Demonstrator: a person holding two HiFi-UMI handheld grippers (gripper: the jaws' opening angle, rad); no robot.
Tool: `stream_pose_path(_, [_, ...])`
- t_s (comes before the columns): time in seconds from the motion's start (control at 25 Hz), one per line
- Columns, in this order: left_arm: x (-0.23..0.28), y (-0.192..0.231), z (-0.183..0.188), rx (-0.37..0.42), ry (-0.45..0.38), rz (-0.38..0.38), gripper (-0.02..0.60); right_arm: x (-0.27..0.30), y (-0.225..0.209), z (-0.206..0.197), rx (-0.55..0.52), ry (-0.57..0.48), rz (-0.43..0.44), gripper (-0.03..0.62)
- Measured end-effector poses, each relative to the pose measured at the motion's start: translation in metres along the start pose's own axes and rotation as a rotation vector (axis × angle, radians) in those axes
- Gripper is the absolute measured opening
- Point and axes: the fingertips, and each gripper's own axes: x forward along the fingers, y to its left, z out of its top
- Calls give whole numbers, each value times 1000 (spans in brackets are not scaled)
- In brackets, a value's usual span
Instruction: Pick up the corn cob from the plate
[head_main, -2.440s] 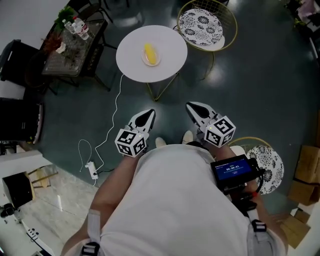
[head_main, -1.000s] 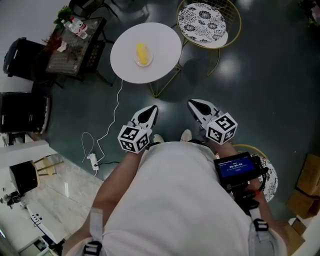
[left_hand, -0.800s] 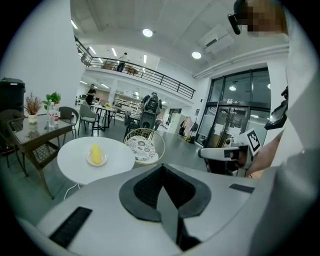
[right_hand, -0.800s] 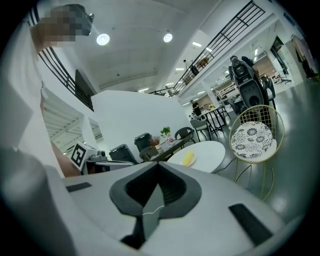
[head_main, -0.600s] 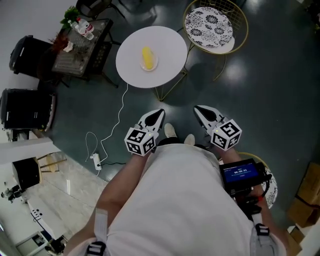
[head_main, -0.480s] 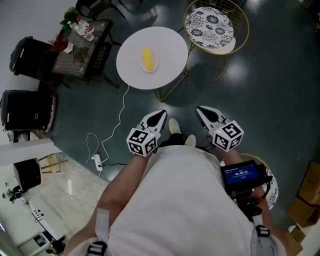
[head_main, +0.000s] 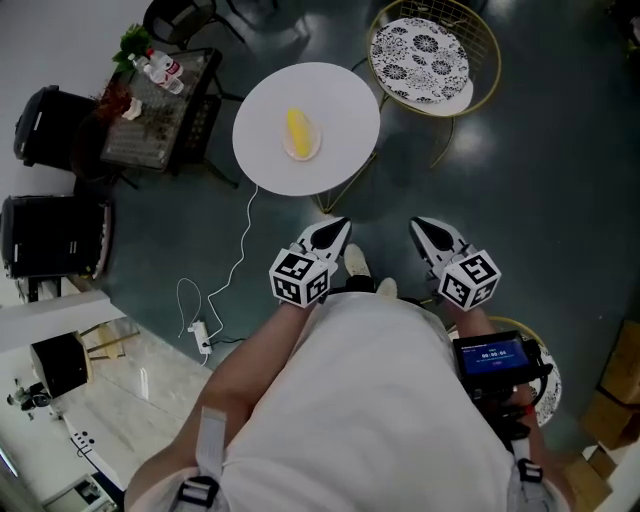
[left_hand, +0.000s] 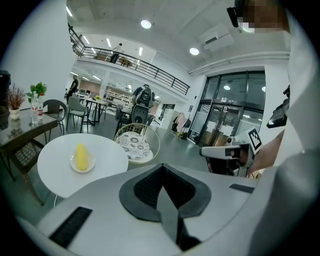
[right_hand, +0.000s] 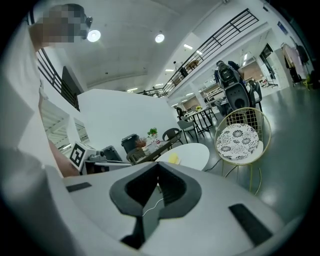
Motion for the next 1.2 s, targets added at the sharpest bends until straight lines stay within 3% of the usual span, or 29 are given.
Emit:
stream_pose_path(0.52, [6, 84, 44, -7, -28, 12, 8, 77, -10, 48, -54, -10, -32, 6])
stream_pose_path(1.2, [-7, 160, 42, -72, -34, 99, 8, 160, -7, 59, -84, 55, 28, 8])
